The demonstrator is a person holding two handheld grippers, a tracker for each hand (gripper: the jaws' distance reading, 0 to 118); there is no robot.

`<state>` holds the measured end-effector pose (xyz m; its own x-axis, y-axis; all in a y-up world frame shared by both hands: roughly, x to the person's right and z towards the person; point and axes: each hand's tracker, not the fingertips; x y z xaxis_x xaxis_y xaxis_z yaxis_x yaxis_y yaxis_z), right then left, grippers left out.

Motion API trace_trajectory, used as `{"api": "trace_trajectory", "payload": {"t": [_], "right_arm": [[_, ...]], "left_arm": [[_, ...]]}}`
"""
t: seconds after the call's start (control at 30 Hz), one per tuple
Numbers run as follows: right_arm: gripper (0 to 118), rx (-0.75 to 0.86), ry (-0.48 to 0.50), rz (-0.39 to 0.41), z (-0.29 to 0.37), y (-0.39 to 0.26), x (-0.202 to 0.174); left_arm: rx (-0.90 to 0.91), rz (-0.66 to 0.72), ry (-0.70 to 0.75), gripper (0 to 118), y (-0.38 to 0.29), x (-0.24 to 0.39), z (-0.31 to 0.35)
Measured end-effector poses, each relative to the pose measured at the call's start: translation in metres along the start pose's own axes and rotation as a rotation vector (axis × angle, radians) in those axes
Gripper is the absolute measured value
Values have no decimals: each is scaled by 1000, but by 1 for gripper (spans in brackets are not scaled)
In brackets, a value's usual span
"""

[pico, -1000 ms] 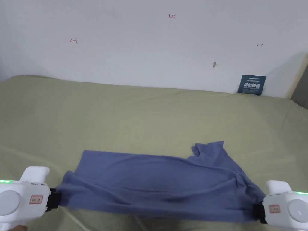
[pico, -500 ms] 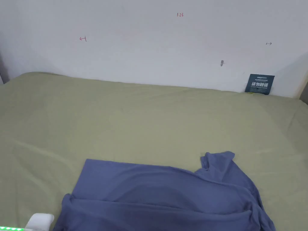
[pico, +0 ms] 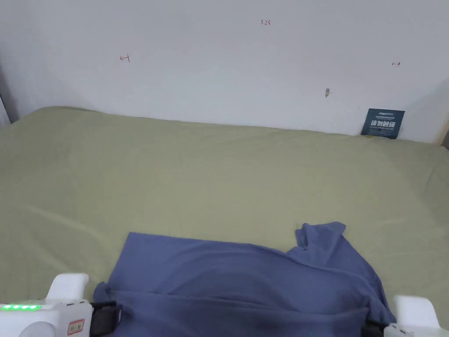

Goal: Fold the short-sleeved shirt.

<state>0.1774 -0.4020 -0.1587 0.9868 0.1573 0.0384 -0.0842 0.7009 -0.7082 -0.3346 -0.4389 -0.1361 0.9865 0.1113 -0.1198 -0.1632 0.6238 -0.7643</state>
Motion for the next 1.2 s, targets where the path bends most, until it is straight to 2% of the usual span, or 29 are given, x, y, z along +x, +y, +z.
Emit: {"api": "trace_trajectory", "payload": {"t": [0.07, 0.17, 0.2, 0.23, 0.27, 0.37, 0.57, 0.67, 0.83, 1.0, 1.07, 1.1, 1.13, 1.17, 1.2], "right_arm": [[78, 90, 34, -36, 11, 9, -13], [45, 228, 92, -71, 24, 19, -32], [23, 271, 95, -68, 24, 21, -39], [12, 304, 98, -69, 26, 24, -46], [11, 331, 114, -78, 28, 27, -51], [3, 378, 154, -93, 29, 35, -62], [1, 389, 175, -84, 18, 50, -77], [1, 367, 189, -87, 9, 56, -79], [1, 326, 190, -91, -9, 60, -73], [1, 273, 164, -91, -27, 56, -59], [1, 253, 142, -87, -33, 52, -53], [1, 244, 138, -84, -36, 51, -50], [1, 235, 129, -85, -39, 50, -46], [1, 226, 121, -83, -41, 47, -44], [1, 215, 114, -81, -44, 46, -42]], "left_arm": [[74, -21, 18, 75, 8, 10, 4], [222, -29, 36, 31, 18, 24, 11], [269, -33, 46, 14, 21, 29, 15], [307, -42, 65, 7, 23, 34, 18], [350, -56, 72, 2, 24, 38, 20], [426, -81, 78, 0, 29, 48, 29], [434, -104, 86, 0, 60, 50, 19], [312, -42, 48, 0, 100, 33, -15], [55, -14, 5, 0, 166, 1, -100], [-219, -24, -47, 0, 199, -16, -170], [-271, -76, 7, 19, 204, -15, -185], [-278, -95, 24, 53, 205, -14, -190], [-280, -109, 34, 80, 207, -14, -194], [-268, -99, 20, 85, 208, -14, -198], [-270, -98, 20, 84, 209, -14, -199]]}}
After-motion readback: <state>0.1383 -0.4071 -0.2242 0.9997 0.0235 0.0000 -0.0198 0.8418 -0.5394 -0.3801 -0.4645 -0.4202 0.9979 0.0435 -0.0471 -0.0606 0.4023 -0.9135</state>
